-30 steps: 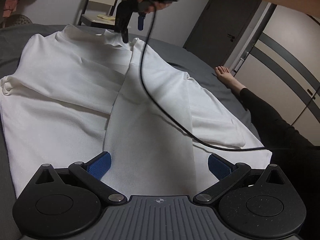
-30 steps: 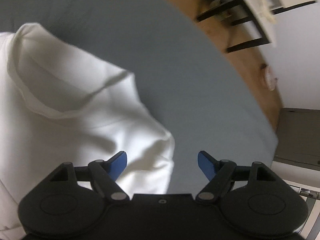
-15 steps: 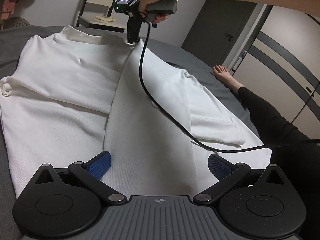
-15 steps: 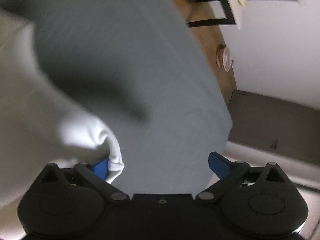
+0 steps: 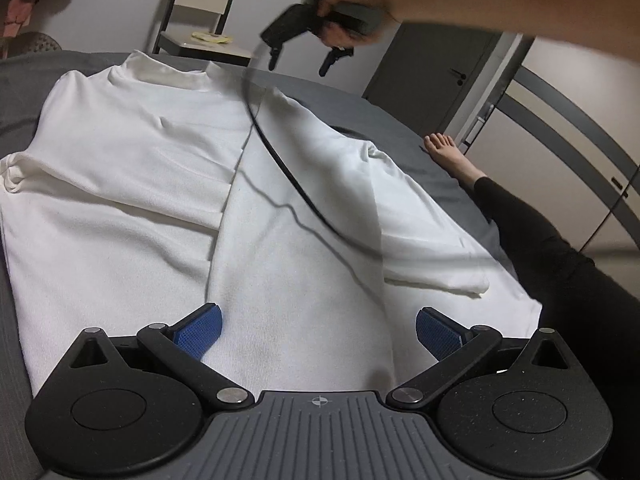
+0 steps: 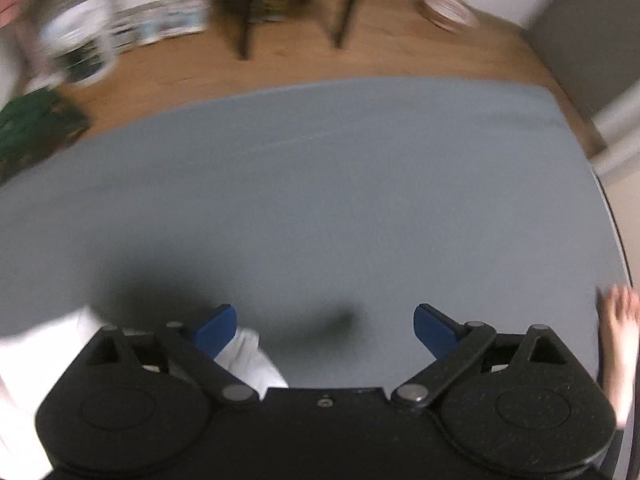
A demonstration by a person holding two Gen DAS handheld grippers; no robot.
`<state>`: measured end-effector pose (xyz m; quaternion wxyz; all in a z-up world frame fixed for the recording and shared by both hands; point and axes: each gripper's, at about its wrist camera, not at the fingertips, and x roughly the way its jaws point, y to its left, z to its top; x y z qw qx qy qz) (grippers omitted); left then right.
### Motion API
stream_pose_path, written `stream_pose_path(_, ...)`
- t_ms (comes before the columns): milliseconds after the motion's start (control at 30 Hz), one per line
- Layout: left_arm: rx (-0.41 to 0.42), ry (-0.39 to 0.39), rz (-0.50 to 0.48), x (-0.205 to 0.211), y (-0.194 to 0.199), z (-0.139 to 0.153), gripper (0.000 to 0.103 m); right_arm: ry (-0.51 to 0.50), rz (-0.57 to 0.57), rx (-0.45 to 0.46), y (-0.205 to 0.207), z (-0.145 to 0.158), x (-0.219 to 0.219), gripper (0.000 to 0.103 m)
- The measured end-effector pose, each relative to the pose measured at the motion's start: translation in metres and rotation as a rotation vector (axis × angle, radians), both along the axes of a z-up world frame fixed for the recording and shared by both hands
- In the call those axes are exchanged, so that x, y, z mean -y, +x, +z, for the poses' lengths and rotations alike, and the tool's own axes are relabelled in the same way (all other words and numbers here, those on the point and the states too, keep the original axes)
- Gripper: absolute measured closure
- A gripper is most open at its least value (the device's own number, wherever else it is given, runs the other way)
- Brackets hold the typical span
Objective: Fold clothes
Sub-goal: 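Open the right gripper and withdraw it over the bed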
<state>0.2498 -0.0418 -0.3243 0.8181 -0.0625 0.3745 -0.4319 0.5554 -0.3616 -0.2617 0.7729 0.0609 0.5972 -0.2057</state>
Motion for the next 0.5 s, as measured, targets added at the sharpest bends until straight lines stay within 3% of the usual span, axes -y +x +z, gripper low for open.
stream_pose_path(133, -0.026, -0.023, 0.015, -0.003, 0.003, 0.001, 0.0, 0.127, 0.148, 0.026, -0.045, -0.008, 0.004, 0.028)
stream_pose_path(267, -0.015, -0.032, 0.033, -0.008, 0.004, 0.01, 0.0, 0.152, 0.141, 0.067, -0.065, -0.035, 0.012, 0.027)
stream_pose_path(300, 0.011, -0.041, 0.039, -0.011, 0.003, 0.016, 0.0, 0.132, 0.119, 0.094, -0.066, -0.042, 0.016, 0.011)
stream_pose_path(333, 0.045, -0.061, 0.057, -0.017, 0.001, 0.023, 0.0, 0.123, 0.09, 0.144, -0.071, -0.044, 0.02, 0.01)
stream_pose_path(433, 0.147, -0.099, 0.213, -0.045, 0.006, 0.043, 0.0, 0.231, 0.039, 0.316, -0.095, -0.032, 0.034, 0.015)
stream_pose_path(500, 0.183, -0.111, 0.322, -0.062, 0.015, 0.055, 0.0, 0.302, 0.066, 0.396, -0.112, -0.02, 0.038, 0.015)
